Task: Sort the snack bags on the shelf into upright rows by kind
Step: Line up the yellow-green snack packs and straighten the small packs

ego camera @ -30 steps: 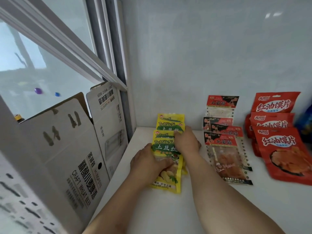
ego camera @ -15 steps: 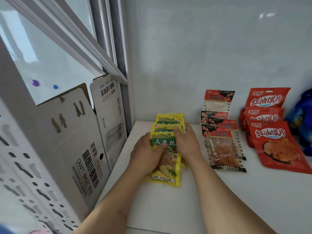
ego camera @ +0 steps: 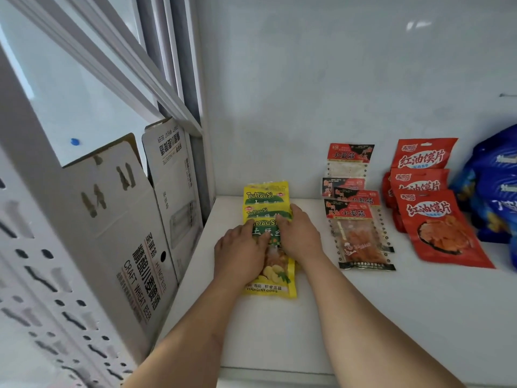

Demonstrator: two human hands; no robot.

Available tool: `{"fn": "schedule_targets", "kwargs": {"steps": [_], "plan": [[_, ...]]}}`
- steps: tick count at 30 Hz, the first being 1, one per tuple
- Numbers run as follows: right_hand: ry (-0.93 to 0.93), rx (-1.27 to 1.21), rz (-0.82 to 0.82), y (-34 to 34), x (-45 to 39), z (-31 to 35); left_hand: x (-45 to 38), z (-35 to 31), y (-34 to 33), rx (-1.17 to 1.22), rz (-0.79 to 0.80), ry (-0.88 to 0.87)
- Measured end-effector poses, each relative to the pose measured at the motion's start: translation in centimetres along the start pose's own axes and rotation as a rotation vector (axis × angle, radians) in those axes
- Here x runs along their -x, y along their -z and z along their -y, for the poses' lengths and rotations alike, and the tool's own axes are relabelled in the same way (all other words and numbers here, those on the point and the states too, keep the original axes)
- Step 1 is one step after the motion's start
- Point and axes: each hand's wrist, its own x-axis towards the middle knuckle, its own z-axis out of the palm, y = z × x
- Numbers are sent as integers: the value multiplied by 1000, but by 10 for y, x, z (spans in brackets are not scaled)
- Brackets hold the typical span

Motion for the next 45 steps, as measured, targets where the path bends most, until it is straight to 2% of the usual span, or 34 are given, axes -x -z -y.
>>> {"fn": "schedule_targets", "kwargs": {"steps": [7,12,16,20,23,26,29,32,42,45], "plan": [[-45,-119,19,14,8,9,-1,-3,6,39,28,21],[18,-148,1,31,24,9,-5,-5,11,77,44,54],[63,-124,-32,53,27,6,-6,-18,17,51,-44,82],[79,-157,-136,82,26,-4,-3,-60,17,98,-157,-65],[65,-157,-305,100,19,-26,-7,-97,5,275,-74,-118],[-4,-106,-403,115,10,-58,-14,-131,-13,490,44,-57],[-101,-59,-361,122,0,-86,-21,-154,-36,584,133,70],[-160,-48,-260,122,-13,-100,-34,-165,-62,600,98,98],[-107,-110,-129,123,-47,-116,-61,-180,-81,728,34,188],[-137,-114,-95,132,-44,-109,-71,-180,-78,803,74,203]]}}
